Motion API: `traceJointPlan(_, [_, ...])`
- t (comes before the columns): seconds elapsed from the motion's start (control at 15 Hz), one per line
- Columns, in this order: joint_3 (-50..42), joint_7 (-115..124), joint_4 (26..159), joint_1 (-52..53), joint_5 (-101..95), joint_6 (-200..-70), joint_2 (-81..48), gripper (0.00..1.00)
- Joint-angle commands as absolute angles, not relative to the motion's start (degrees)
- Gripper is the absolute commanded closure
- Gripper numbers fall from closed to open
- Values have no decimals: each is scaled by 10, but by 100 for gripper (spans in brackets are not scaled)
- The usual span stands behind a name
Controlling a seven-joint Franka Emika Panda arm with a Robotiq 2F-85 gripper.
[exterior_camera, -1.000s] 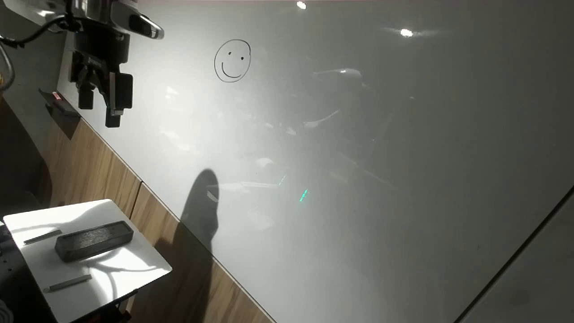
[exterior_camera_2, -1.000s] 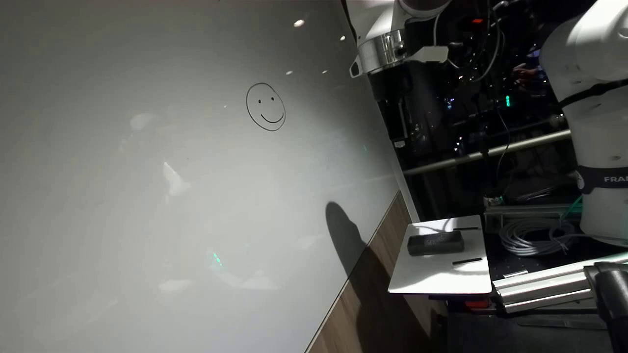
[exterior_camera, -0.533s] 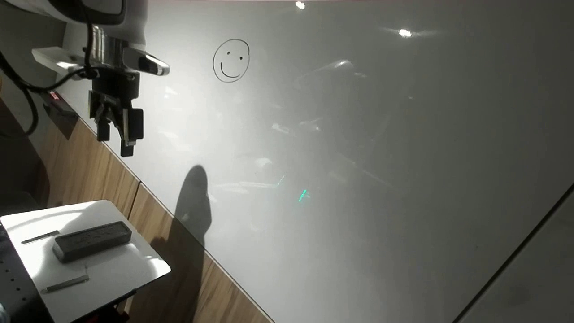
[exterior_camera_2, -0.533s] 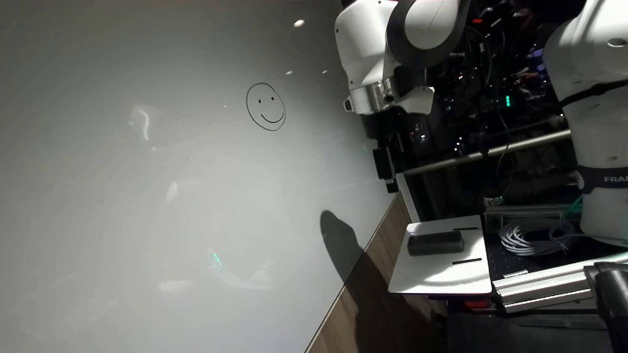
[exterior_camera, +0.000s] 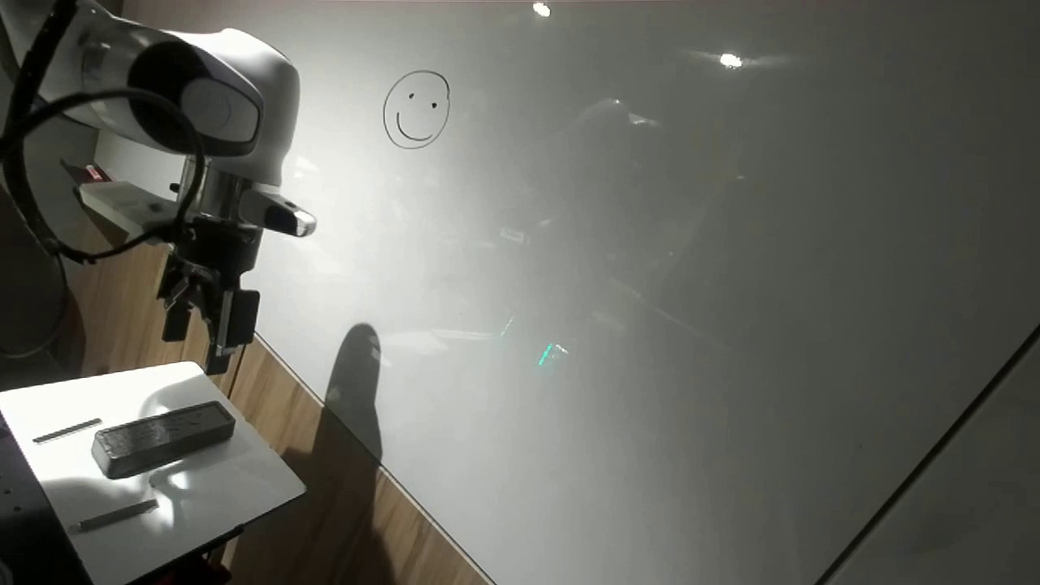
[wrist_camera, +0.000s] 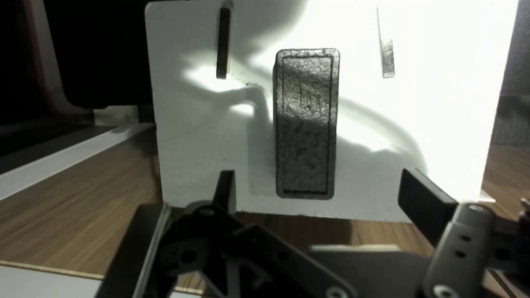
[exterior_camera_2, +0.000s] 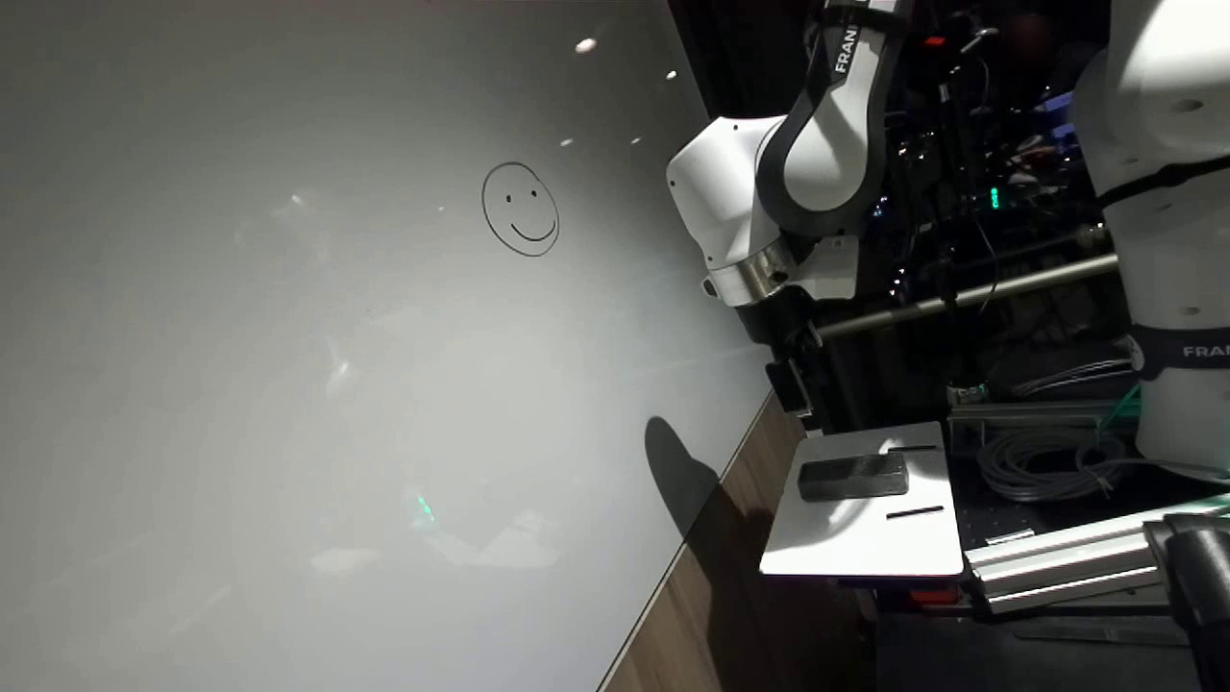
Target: Erase the drawing on the white board
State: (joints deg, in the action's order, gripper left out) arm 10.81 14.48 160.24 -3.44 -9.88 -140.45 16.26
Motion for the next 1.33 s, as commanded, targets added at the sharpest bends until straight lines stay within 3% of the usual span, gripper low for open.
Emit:
traceJointPlan(0.0, [86,134,1602,-27,-112,-1439,107,0])
traceJointPlan(1.27, [31,76,1595,-3,-111,-1578,-26,0])
